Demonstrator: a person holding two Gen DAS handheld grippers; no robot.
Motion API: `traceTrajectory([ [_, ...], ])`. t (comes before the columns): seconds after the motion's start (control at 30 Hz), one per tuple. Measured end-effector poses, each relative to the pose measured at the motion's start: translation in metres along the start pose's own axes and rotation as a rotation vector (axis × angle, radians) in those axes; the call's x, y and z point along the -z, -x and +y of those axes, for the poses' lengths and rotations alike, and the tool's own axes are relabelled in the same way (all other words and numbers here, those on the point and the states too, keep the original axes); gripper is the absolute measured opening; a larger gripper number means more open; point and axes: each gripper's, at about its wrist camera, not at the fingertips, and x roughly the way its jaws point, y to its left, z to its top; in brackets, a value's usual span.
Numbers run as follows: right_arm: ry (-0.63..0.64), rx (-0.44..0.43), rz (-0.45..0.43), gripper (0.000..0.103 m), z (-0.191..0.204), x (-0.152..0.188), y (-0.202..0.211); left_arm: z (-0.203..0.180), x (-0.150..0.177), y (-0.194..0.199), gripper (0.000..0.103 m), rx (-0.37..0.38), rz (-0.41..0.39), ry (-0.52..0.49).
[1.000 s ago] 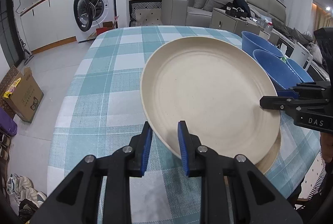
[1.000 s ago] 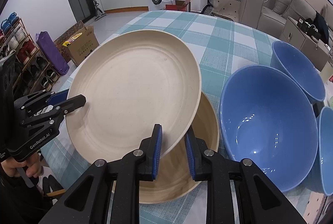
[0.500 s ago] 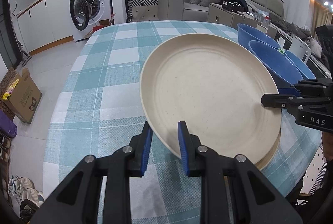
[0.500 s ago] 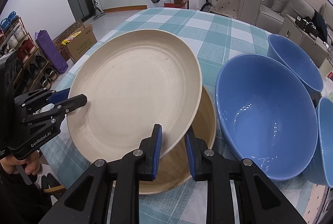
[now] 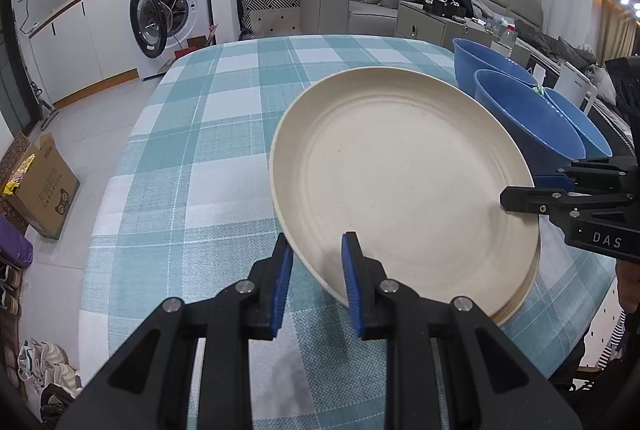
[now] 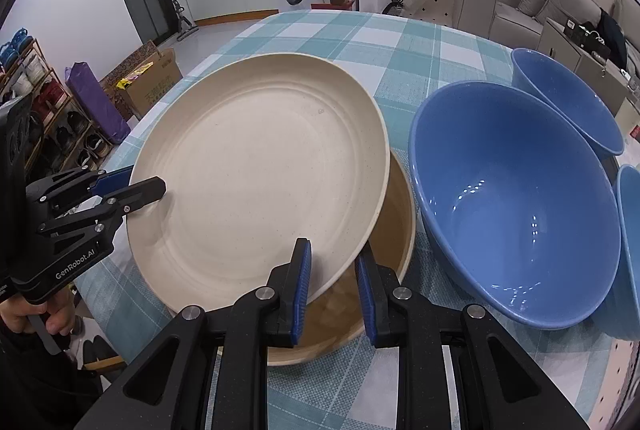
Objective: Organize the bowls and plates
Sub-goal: 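Carry the plate with the right gripper toward the plates beside the blue bowls, then lower the plate onto the cream plate stack and open the right gripper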
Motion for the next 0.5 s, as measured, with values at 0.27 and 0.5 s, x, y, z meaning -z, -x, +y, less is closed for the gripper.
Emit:
traceTrajectory([
  [0.27, -0.003, 0.007, 0.020, 0.023, -0.002, 0.005, -0.004, -0.005, 0.001, -0.003, 0.023, -0.004, 0.014, -0.016],
  [0.5, -0.007, 0.008, 0.037, 0.023, -0.003, 0.011, -0.002, -0.011, 0.002, -0.003, 0.023, -0.003, 0.022, -0.036],
])
